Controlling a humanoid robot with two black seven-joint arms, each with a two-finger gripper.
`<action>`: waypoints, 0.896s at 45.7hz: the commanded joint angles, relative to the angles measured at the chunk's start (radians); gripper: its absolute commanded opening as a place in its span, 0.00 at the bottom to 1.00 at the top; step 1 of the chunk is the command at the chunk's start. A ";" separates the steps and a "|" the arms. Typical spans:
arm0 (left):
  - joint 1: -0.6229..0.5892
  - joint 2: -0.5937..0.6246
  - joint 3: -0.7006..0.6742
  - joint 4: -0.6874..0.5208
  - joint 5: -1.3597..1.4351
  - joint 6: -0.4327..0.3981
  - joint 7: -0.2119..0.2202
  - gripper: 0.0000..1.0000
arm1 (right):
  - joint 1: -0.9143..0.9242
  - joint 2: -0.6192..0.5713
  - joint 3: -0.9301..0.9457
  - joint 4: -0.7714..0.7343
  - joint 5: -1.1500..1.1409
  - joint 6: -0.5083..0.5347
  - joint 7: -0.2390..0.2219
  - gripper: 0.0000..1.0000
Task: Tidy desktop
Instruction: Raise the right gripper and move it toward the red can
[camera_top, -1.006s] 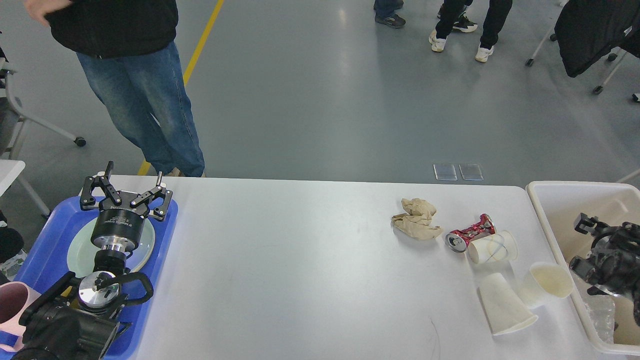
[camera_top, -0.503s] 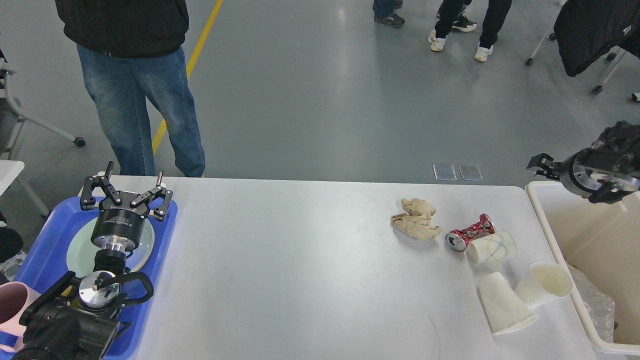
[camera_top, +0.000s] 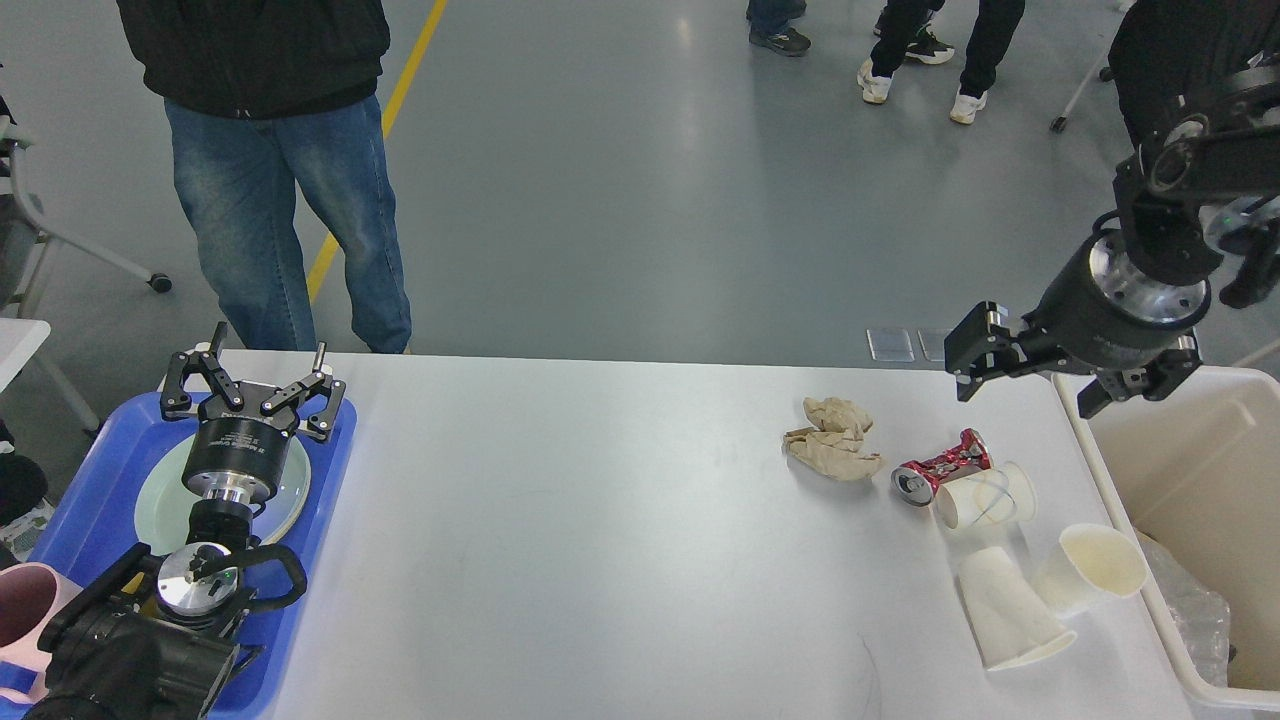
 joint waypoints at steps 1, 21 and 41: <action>0.000 0.000 0.000 0.002 0.000 0.000 0.000 0.96 | 0.116 0.009 -0.009 0.183 -0.004 0.011 -0.019 1.00; 0.000 0.000 0.000 0.002 0.000 0.000 -0.001 0.96 | 0.210 0.006 -0.090 0.240 0.011 0.041 -0.037 1.00; 0.000 0.000 0.000 0.000 0.000 0.000 0.000 0.96 | 0.245 -0.020 -0.138 0.220 -0.004 0.123 0.153 0.97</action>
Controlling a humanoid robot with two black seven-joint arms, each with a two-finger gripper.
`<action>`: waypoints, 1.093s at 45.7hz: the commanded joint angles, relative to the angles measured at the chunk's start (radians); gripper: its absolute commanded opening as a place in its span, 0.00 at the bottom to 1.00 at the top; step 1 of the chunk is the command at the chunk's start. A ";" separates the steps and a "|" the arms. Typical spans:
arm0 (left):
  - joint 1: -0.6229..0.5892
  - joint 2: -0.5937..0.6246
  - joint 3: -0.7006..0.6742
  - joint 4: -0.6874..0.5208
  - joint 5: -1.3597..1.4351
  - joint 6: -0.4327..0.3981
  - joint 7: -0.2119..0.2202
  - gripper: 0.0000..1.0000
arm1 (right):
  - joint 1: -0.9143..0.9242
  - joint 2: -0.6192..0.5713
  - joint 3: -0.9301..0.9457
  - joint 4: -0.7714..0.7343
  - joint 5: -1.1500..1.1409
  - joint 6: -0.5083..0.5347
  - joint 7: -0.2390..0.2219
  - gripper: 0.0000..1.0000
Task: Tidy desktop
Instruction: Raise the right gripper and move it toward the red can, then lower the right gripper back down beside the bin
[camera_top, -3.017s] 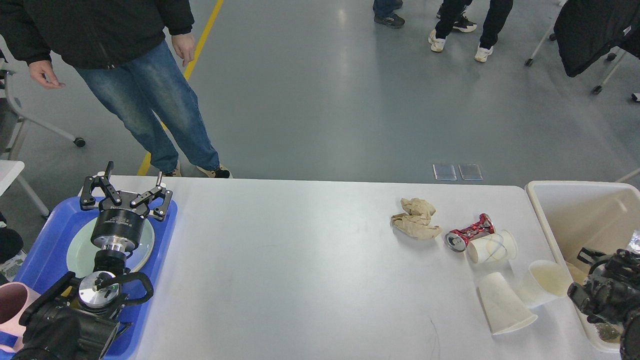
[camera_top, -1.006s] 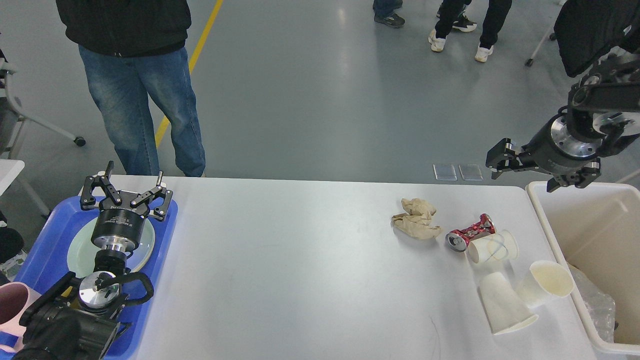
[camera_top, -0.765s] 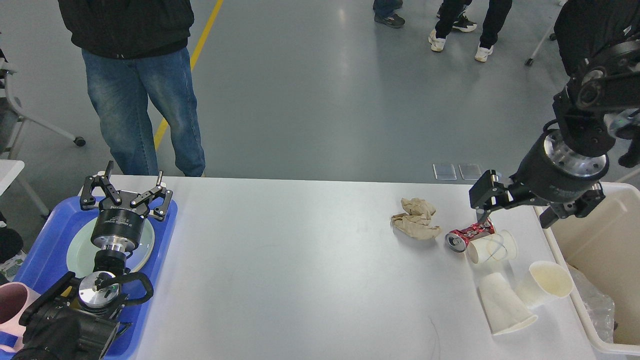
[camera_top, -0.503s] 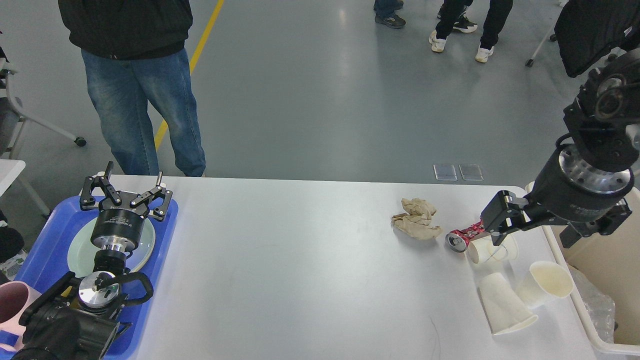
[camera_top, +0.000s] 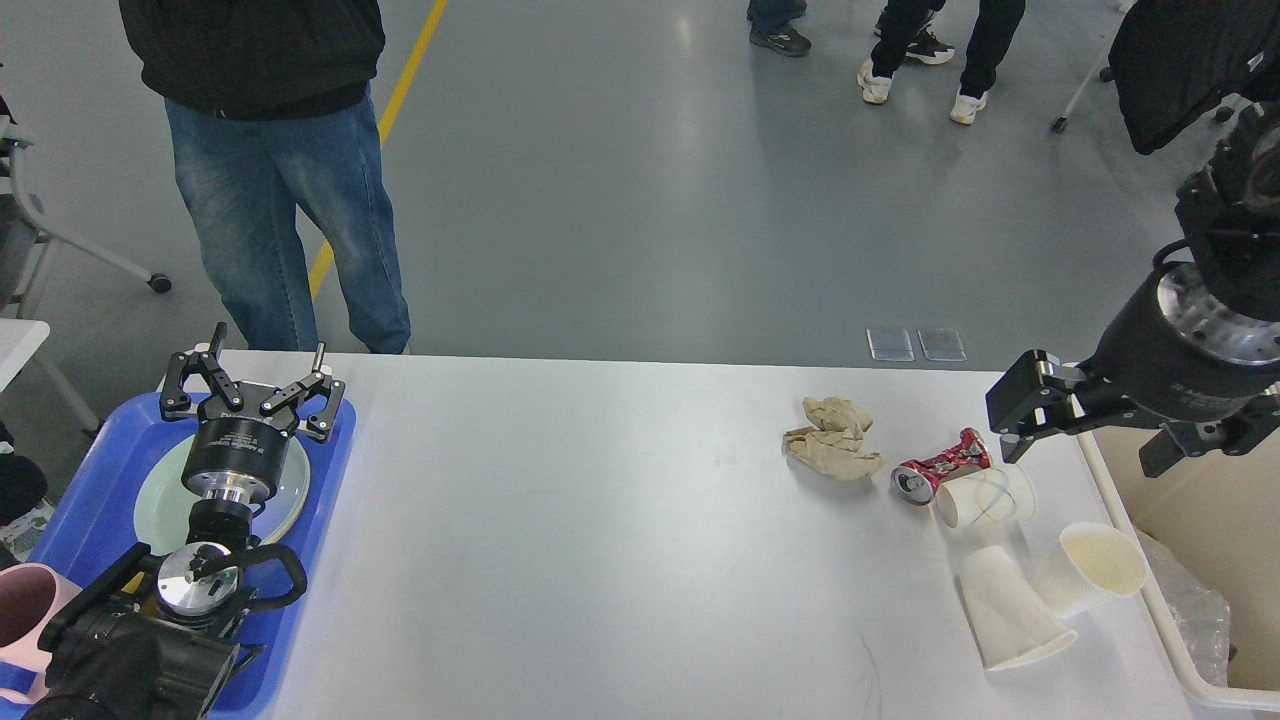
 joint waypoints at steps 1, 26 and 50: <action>0.000 0.000 0.000 0.001 -0.001 0.000 0.000 0.96 | 0.020 -0.001 -0.018 0.001 -0.019 0.057 0.125 0.96; 0.000 0.000 0.000 0.001 0.000 0.000 0.001 0.96 | -0.046 -0.009 -0.183 -0.080 -0.057 -0.035 0.190 1.00; 0.000 0.000 0.000 0.000 -0.001 0.000 0.000 0.96 | -0.707 -0.217 -0.067 -0.390 -0.036 -0.345 0.185 1.00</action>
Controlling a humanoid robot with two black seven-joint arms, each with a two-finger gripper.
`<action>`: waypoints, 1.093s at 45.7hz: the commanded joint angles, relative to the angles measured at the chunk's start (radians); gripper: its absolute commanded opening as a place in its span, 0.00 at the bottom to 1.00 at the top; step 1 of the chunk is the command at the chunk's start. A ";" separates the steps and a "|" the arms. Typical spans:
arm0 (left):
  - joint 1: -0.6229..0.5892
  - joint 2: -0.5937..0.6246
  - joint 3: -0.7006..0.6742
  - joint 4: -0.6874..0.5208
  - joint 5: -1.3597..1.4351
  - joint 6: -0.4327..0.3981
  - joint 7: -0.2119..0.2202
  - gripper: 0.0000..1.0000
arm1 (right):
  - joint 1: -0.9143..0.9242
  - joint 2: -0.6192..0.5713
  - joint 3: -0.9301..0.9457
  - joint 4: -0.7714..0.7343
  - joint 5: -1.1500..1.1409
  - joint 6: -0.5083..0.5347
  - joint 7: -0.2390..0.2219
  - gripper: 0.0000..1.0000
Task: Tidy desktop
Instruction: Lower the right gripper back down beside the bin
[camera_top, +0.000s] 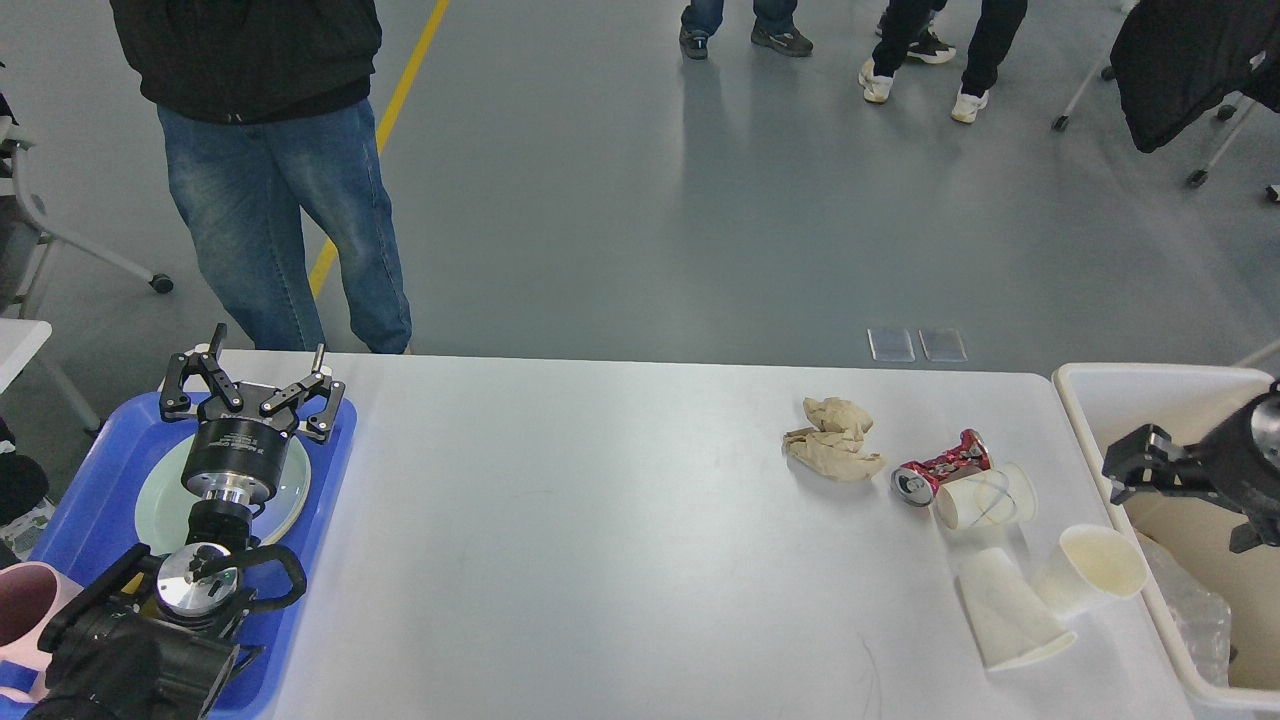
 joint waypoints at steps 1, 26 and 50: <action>0.000 0.000 0.000 0.000 0.001 0.000 0.001 0.96 | -0.110 -0.057 0.063 -0.049 -0.001 -0.016 0.002 1.00; 0.000 0.000 0.000 -0.001 -0.001 0.000 0.000 0.96 | -0.560 -0.015 0.349 -0.388 0.072 -0.043 0.002 1.00; 0.000 0.000 0.000 -0.001 0.001 0.000 0.000 0.96 | -0.718 0.005 0.475 -0.432 0.078 -0.251 0.002 0.60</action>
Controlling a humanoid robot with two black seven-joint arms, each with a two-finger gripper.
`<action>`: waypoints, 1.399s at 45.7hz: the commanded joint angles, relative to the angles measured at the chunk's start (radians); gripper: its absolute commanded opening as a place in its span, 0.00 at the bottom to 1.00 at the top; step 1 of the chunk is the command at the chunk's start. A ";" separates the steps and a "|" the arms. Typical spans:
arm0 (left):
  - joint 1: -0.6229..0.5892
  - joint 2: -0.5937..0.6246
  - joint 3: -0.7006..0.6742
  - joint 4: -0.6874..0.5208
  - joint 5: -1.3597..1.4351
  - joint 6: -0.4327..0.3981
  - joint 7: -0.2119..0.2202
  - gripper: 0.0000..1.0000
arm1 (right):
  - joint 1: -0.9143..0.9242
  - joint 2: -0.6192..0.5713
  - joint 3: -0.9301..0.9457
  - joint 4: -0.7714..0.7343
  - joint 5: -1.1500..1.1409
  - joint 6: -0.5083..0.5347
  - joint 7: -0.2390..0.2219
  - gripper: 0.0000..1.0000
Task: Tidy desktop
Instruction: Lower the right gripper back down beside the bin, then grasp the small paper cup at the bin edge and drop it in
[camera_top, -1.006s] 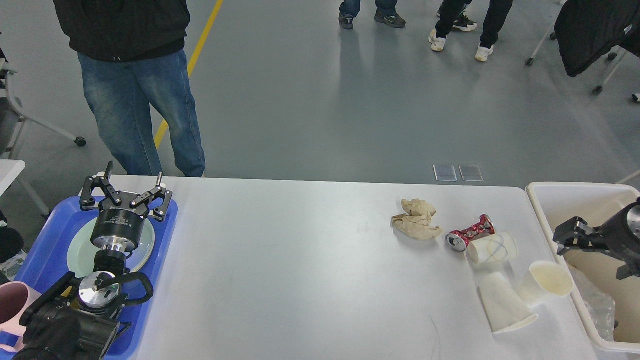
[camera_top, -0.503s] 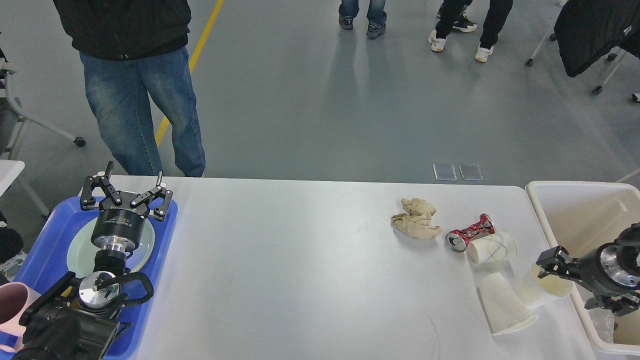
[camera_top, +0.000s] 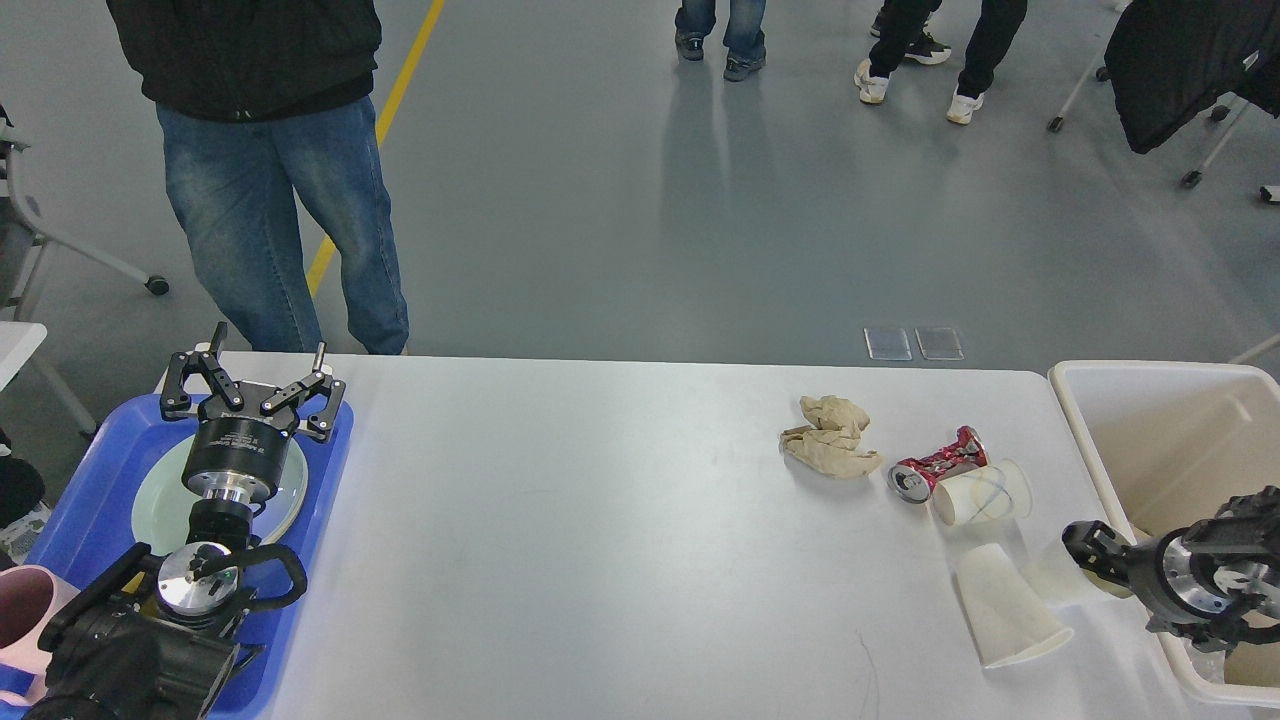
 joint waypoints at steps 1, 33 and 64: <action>0.000 0.000 0.000 0.001 0.000 0.000 0.000 0.96 | -0.001 0.001 0.002 0.003 0.006 -0.003 0.000 0.53; 0.000 0.000 0.000 0.000 0.000 0.000 0.000 0.96 | 0.036 -0.062 0.000 0.014 0.008 0.027 -0.002 0.00; 0.000 0.000 0.000 0.000 0.000 0.000 0.001 0.96 | 0.916 -0.051 -0.388 0.438 -0.008 0.389 -0.126 0.00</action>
